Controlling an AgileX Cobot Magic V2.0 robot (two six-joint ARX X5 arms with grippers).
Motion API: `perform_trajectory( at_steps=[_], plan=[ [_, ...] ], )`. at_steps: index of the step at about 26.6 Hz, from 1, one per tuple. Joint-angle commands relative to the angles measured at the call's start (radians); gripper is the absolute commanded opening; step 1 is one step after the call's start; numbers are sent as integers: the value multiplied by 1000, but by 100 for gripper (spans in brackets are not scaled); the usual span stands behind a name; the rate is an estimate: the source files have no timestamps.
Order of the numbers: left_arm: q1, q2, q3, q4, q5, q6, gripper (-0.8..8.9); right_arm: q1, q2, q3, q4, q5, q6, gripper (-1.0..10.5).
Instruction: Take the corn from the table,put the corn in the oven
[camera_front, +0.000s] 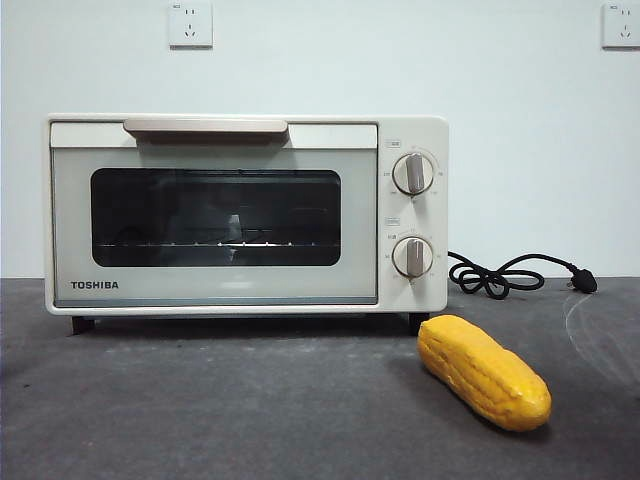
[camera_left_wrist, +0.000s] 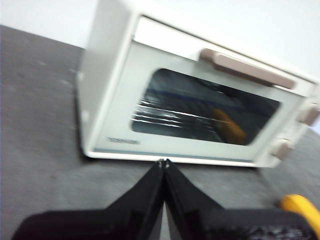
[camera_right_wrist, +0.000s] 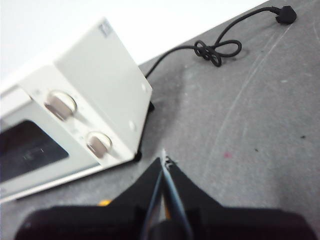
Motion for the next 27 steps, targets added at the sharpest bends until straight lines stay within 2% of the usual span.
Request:
perform_trajectory(
  at_steps=[1, 5, 8, 13, 17, 21, 27],
  plan=[
    [2, 0, -7, 4, 65, -31, -4, 0, -1, -8, 37, 3, 38, 1],
    [2, 0, -4, 5, 134, -35, -4, 0, -1, -8, 76, -34, 96, 1],
    [2, 0, 10, 5, 179, -42, -5, 0, 0, -8, 120, -106, 148, 1],
    [2, 22, 80, 4, 185, -61, -5, 0, 23, 5, 177, -180, 207, 1],
    [2, 80, 177, 3, 185, -61, -5, 0, 69, 51, 177, -200, 193, 1],
    [0, 187, 306, 3, 187, -57, -5, 0, 144, 149, 177, -217, 127, 1],
    [-1, 397, 506, 0, 296, -55, -5, 0, 316, 356, 174, -340, 77, 1]
  ],
)
